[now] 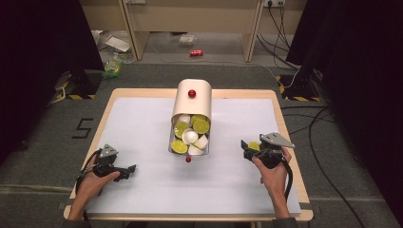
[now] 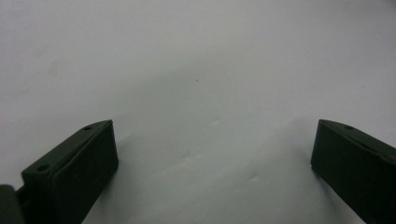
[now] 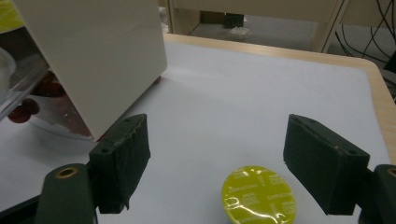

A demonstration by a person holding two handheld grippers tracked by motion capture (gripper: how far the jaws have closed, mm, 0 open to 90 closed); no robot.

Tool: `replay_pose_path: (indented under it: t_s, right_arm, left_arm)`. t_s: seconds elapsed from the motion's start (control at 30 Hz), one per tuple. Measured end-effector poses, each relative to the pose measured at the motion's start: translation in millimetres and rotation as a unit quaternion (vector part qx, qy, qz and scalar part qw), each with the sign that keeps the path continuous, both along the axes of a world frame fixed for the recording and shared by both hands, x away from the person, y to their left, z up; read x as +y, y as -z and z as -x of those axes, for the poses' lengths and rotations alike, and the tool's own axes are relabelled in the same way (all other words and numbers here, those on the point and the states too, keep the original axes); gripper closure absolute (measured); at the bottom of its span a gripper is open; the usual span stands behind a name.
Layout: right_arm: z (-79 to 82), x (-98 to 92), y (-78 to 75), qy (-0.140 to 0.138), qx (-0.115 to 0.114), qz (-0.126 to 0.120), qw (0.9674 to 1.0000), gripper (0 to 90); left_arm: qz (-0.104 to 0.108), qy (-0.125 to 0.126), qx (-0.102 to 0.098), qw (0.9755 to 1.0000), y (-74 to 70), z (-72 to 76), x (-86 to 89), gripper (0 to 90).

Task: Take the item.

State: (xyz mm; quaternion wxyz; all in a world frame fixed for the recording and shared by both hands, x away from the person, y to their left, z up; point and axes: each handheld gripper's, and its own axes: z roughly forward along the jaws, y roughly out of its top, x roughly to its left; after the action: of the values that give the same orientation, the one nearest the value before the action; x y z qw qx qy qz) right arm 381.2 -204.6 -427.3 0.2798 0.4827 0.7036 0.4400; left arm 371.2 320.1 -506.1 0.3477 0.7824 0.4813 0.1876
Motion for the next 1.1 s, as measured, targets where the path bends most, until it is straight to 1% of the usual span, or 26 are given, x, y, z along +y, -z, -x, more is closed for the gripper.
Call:
replay_pose_path:
  t_s: [0.1, 0.2, 0.33, 0.43, 0.5, 0.6, 0.8, 1.1]
  right_arm:
    - [4.3, 6.8, -0.2, -0.01, -0.002, 0.002, 0.9999, 22.7]
    - [9.5, 13.6, 0.0, -0.025, 0.003, 0.003, 0.9997, 21.4]
    - [17.6, 19.4, -0.2, -0.04, 0.0, 0.007, 0.9992, 20.4]
    - [24.1, 23.9, -0.6, -0.045, 0.0, 0.005, 0.9989, 19.5]
    - [27.8, 26.7, -1.1, -0.053, -0.003, 0.01, 0.9986, 18.8]
    - [31.7, 31.5, -2.4, -0.056, -0.002, 0.005, 0.9984, 17.9]
    - [40.9, 39.8, -5.0, -0.073, -0.009, 0.006, 0.9972, 16.9]
    - [53.3, 47.5, -2.0, -0.088, -0.009, 0.001, 0.9961, 16.6]
  left_arm:
    - [0.0, 0.0, 0.0, 1.0, 0.0, 0.0, 0.0, 0.0]
    - [0.0, 0.0, 0.0, 1.0, 0.0, 0.0, 0.0, 0.0]
    - [0.0, 0.0, 0.0, 1.0, 0.0, 0.0, 0.0, 0.0]
    - [0.0, 0.0, 0.0, 1.0, 0.0, 0.0, 0.0, 0.0]
    - [0.001, 0.0, 0.0, 1.0, 0.0, -0.1, 0.2, 0.0]
    - [0.001, 0.0, 0.001, 1.0, -0.1, 0.0, 0.3, 0.0]
    - [0.001, 0.0, 0.0, 1.0, 0.0, 0.0, 0.0, 0.0]
    - [0.001, 0.0, 0.0, 1.0, 0.1, -0.1, 0.0, 0.0]
